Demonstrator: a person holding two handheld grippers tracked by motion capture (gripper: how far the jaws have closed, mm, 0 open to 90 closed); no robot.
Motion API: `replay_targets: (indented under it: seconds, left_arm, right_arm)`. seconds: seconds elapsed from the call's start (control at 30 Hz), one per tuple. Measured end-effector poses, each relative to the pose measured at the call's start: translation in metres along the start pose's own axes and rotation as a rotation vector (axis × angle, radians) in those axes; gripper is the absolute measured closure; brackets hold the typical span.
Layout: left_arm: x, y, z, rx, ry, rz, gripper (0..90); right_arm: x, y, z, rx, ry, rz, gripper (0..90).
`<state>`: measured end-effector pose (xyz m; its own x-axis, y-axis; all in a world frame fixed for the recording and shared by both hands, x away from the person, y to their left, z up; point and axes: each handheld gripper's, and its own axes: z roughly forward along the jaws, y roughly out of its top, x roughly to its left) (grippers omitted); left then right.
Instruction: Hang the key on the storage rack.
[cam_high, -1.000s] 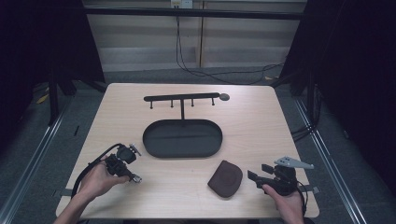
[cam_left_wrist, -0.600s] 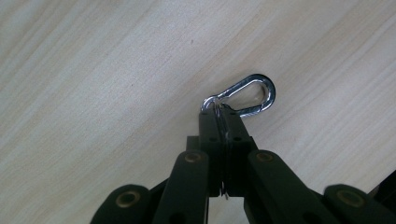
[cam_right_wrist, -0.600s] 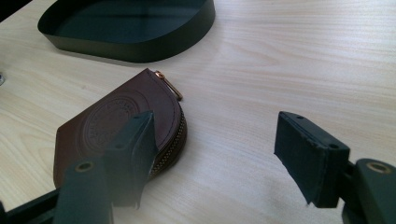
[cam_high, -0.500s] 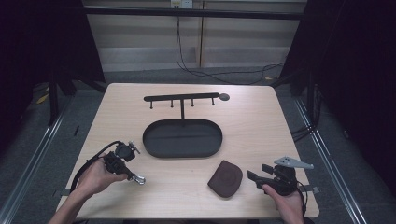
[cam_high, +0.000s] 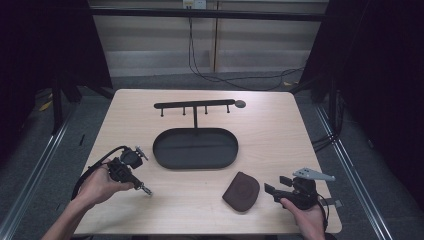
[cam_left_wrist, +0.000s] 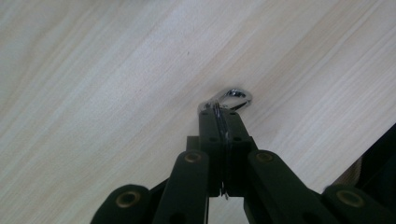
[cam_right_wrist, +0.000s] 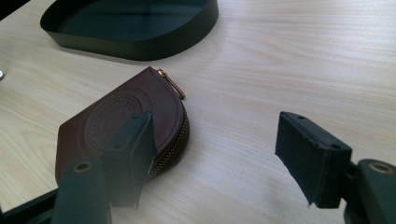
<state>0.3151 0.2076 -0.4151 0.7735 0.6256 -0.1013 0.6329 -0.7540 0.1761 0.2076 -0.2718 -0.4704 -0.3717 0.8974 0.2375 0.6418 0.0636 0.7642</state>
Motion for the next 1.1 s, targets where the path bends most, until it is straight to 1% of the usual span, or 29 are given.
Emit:
replay_targets:
  seconds: [0.1,0.13,0.23,0.27,0.3,0.33,0.43,0.5,0.53,0.63,0.67,0.7,0.73,0.8,0.83,0.87,0.9,0.93,0.97,1.0,1.03,1.07,1.1]
  left_arm:
    - [-0.002,0.001,-0.003,0.000,-0.001,0.004,89.3]
    - [-0.002,0.001,-0.005,0.008,0.001,0.014,89.3]
    - [-0.003,0.002,-0.009,0.001,0.008,0.013,89.3]
    - [-0.002,0.002,-0.010,0.004,0.010,0.023,89.3]
    - [-0.002,0.002,-0.011,-0.003,0.011,0.015,89.3]
    - [-0.002,0.002,-0.011,-0.005,0.009,0.023,89.3]
    - [-0.002,0.002,-0.013,-0.009,0.010,0.021,89.3]
    - [-0.002,0.003,-0.016,-0.005,0.009,0.029,89.3]
    - [-0.002,0.003,-0.017,-0.007,0.013,0.024,89.3]
    - [-0.003,0.005,-0.020,-0.005,0.018,0.031,89.3]
    - [-0.004,0.005,-0.023,-0.004,0.023,0.048,89.3]
    - [-0.004,0.005,-0.023,-0.004,0.023,0.048,89.3]
    - [-0.003,0.006,-0.023,-0.003,0.020,0.059,89.3]
    - [-0.002,0.007,-0.024,-0.006,0.025,0.051,89.3]
    - [-0.001,0.008,-0.025,-0.007,0.022,0.059,89.3]
    - [-0.002,0.008,-0.027,-0.011,0.014,0.057,89.3]
    - [-0.002,0.009,-0.028,-0.020,0.010,0.057,89.4]
    - [-0.002,0.010,-0.030,-0.026,0.012,0.060,89.4]
    - [-0.002,0.010,-0.032,-0.034,0.015,0.055,89.4]
    - [-0.002,0.010,-0.033,-0.036,0.012,0.051,89.4]
    - [-0.002,0.011,-0.034,-0.031,0.011,0.062,89.4]
    - [-0.002,0.012,-0.035,-0.036,0.010,0.056,89.4]
    - [-0.001,0.012,-0.036,-0.026,0.015,0.067,89.4]
  right_arm:
    - [0.000,0.000,0.000,0.001,-0.001,-0.001,28.5]
    - [0.000,0.000,0.000,0.001,-0.001,-0.001,28.5]
    - [0.000,0.000,0.000,0.001,0.001,0.000,28.5]
    - [0.000,0.000,0.000,0.000,0.001,0.000,28.5]
    - [0.000,0.000,0.000,0.000,0.001,0.001,28.5]
    - [0.000,0.000,0.000,0.000,0.000,0.000,28.5]
    - [0.000,0.000,0.000,0.000,0.001,0.000,28.4]
    - [0.000,0.000,0.000,0.001,0.001,0.000,28.3]
    - [0.000,0.000,0.000,0.001,0.003,0.001,28.3]
    - [0.000,0.000,0.000,0.001,0.003,0.000,27.9]
    - [0.000,0.000,0.000,0.001,0.003,0.001,27.3]
    - [0.000,0.000,0.000,0.001,0.003,0.001,27.3]
    - [0.000,0.000,0.000,0.000,0.002,0.000,26.9]
    - [0.001,0.000,-0.001,-0.001,0.001,-0.001,26.9]
    - [0.001,0.000,-0.001,-0.001,0.001,-0.001,26.9]
    - [0.001,0.000,-0.001,-0.001,0.000,-0.002,26.8]
    - [0.001,0.000,-0.001,-0.002,0.000,-0.001,26.8]
    - [0.000,0.000,-0.001,-0.002,0.000,0.000,26.8]
    - [0.000,0.000,-0.001,-0.001,0.000,0.000,26.8]
    - [0.000,0.000,0.000,-0.001,0.001,0.000,26.8]
    - [0.000,0.000,0.000,-0.001,0.000,0.000,26.8]
    - [0.000,0.000,0.000,-0.001,-0.002,0.000,26.8]
    - [0.000,0.000,0.000,-0.001,0.000,0.001,26.8]
